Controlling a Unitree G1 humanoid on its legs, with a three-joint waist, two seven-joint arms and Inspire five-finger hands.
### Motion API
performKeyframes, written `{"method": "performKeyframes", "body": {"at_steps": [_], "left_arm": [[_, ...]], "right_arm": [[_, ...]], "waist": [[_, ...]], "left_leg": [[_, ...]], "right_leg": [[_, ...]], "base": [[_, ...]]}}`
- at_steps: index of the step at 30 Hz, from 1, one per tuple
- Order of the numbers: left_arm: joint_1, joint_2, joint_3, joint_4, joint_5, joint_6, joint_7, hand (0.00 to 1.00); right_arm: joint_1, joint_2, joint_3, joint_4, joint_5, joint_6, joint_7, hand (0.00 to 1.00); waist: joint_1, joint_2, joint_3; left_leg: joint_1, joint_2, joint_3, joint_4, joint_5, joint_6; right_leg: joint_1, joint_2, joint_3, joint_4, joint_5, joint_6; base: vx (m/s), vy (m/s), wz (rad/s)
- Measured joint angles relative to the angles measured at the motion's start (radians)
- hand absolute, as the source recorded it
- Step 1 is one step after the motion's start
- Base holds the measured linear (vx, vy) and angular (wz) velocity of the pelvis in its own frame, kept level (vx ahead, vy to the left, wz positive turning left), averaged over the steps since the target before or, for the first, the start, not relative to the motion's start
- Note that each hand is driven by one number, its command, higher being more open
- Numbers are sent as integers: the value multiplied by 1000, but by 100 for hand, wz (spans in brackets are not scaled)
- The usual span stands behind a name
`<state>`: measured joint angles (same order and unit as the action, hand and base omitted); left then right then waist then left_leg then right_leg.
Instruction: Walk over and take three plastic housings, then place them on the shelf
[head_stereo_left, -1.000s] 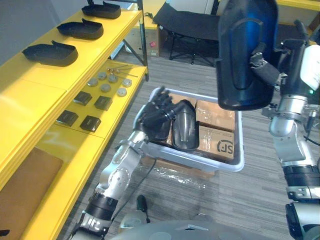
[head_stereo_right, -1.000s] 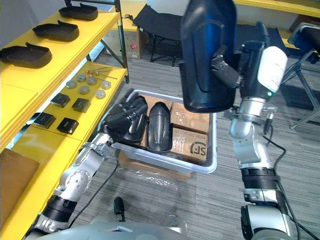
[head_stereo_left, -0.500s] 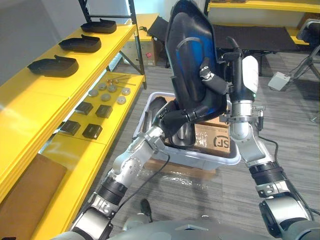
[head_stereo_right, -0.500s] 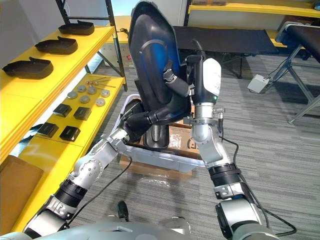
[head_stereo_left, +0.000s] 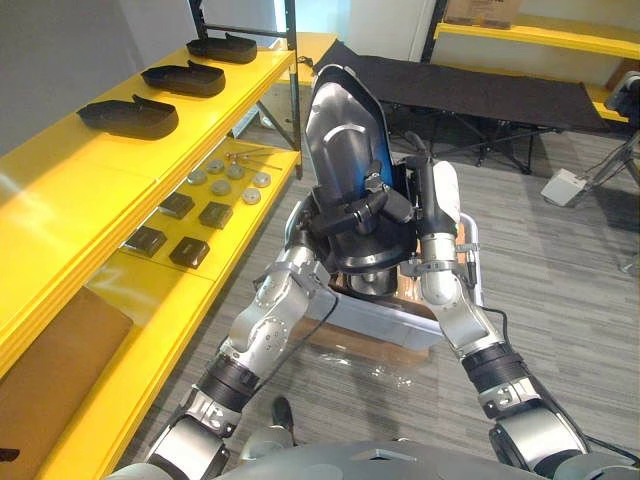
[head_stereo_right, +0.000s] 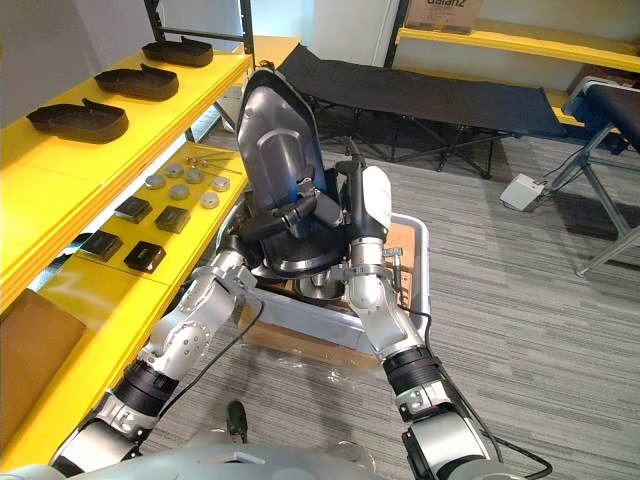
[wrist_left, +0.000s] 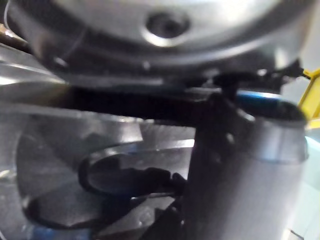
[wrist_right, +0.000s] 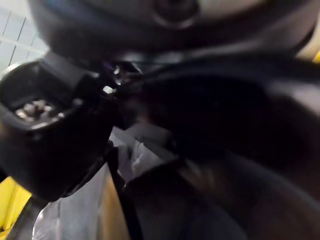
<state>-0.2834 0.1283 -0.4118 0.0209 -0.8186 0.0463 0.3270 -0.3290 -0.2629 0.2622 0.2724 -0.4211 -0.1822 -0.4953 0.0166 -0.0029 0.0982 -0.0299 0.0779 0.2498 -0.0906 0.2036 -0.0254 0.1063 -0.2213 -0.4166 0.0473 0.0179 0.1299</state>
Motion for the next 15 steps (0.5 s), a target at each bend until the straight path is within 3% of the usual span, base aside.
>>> {"method": "performKeyframes", "body": {"at_steps": [8,15], "left_arm": [[5,-13,-25,38,-2,-52,21,0],[5,-18,-45,114,-7,-111,91,0]], "right_arm": [[4,5,27,44,2,22,-23,0],[11,30,65,54,2,23,-37,0]], "waist": [[7,-19,-9],[9,-38,-18]], "left_leg": [[0,8,-3,0,-1,-2],[2,16,-2,0,-6,-9]], "right_leg": [[18,9,2,-37,14,-4],[22,18,7,-50,20,-6]], "base": [[0,0,0],[15,-9,-4]]}}
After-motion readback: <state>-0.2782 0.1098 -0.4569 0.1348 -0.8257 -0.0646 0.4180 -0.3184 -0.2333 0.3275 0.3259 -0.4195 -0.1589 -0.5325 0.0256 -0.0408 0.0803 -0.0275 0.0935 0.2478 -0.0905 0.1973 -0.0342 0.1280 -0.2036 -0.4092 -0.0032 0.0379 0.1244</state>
